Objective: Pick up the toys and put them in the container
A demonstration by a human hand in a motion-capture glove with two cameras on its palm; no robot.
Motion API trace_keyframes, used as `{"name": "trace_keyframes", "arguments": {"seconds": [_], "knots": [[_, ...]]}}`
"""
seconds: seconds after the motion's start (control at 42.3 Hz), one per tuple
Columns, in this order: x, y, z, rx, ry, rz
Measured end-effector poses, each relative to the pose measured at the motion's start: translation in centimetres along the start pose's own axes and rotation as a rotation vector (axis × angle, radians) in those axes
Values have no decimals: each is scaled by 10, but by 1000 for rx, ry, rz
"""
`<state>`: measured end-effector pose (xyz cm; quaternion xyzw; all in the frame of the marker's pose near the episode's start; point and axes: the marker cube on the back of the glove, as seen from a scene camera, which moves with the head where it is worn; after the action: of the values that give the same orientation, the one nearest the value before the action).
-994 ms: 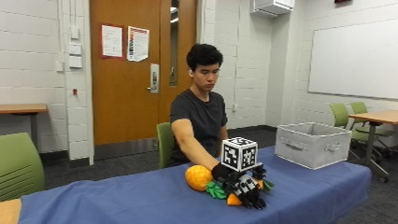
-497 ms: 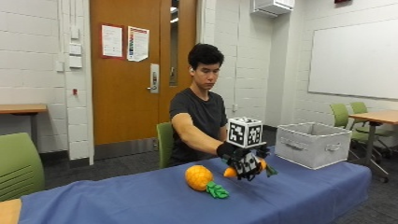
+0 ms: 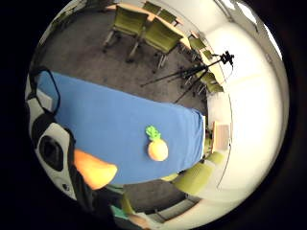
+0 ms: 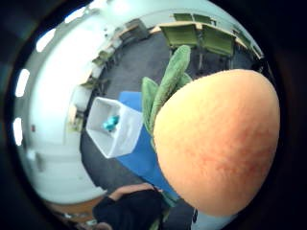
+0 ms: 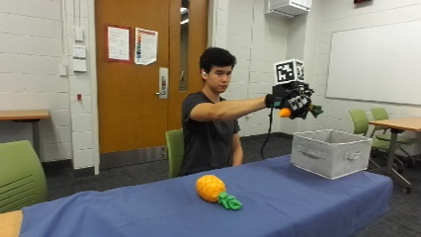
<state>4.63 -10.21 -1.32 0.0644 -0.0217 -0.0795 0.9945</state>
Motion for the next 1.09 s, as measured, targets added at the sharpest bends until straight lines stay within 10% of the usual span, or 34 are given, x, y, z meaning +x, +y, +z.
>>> {"name": "trace_keyframes", "arguments": {"seconds": [0.284,0.45,0.662,0.852,1.088], "knots": [[-193,-11,-66,36,-267,-351],[-286,-32,-54,25,-129,-293],[-286,-43,-32,7,-335,-582],[-298,-60,-4,-46,-197,-216],[-278,-52,4,-124,-219,-270]]}}
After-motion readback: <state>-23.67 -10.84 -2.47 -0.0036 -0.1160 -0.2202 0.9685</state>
